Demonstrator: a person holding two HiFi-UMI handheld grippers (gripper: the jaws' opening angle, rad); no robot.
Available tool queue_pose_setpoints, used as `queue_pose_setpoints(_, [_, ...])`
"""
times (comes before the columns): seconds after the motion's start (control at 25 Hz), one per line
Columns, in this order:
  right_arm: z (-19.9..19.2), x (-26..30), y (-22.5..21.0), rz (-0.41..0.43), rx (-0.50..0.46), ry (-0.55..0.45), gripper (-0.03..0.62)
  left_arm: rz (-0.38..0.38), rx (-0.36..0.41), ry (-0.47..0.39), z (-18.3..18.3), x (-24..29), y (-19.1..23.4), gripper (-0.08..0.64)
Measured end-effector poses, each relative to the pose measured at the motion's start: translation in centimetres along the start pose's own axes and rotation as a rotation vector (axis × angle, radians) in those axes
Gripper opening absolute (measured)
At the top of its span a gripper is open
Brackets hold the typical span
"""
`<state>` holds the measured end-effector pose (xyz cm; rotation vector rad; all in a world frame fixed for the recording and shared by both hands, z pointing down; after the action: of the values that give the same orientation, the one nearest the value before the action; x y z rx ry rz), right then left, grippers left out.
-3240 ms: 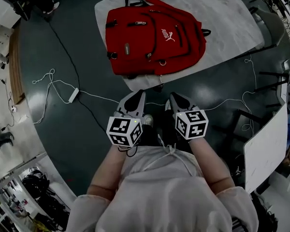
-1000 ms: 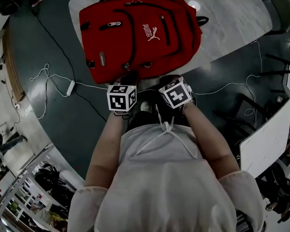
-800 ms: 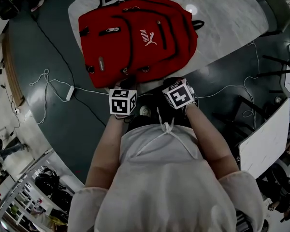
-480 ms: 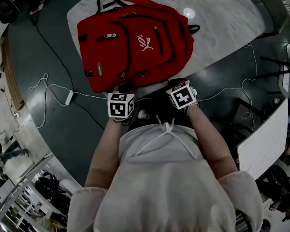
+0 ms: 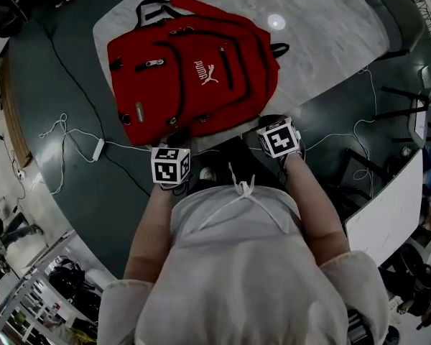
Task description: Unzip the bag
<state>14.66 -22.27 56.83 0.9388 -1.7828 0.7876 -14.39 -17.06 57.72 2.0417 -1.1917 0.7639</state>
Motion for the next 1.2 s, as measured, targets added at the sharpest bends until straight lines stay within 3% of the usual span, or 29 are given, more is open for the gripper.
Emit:
queue_pose_setpoints(0.4, [1.2, 0.0, -2.5, -0.016, -0.036, 0.011, 0.028, -0.005, -0.037, 0.034, 0.3, 0.1, 0.1, 0.021])
queue_pose_setpoints(0.96, [2.1, 0.4, -4.7, -0.045, 0.013, 0.009, 0.031, -0.001, -0.052, 0.066, 0.6, 0.3, 0.1, 0.021])
queue_pose_setpoints(1.12, [2.3, 0.0, -3.9, -0.124, -0.078, -0.023, 0.041, 0.008, -0.031, 0.052, 0.5, 0.4, -0.1, 0.021])
queue_pose_setpoints(1.2, [2.2, -0.4, -3.2, -0.150, -0.083, -0.039, 0.079, 0.009, -0.030, 0.047, 0.4, 0.4, 0.0, 0.021])
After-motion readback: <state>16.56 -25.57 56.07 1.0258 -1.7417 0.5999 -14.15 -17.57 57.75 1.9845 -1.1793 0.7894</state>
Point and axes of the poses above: the fingertips, and each gripper's own axes: x forward along the fingers, y to its left, z out of its top, the point moved 9 cm from there along -x, backward along the fingers, and after that the axes turned 4 degrees about x, right-handed, at the moved point
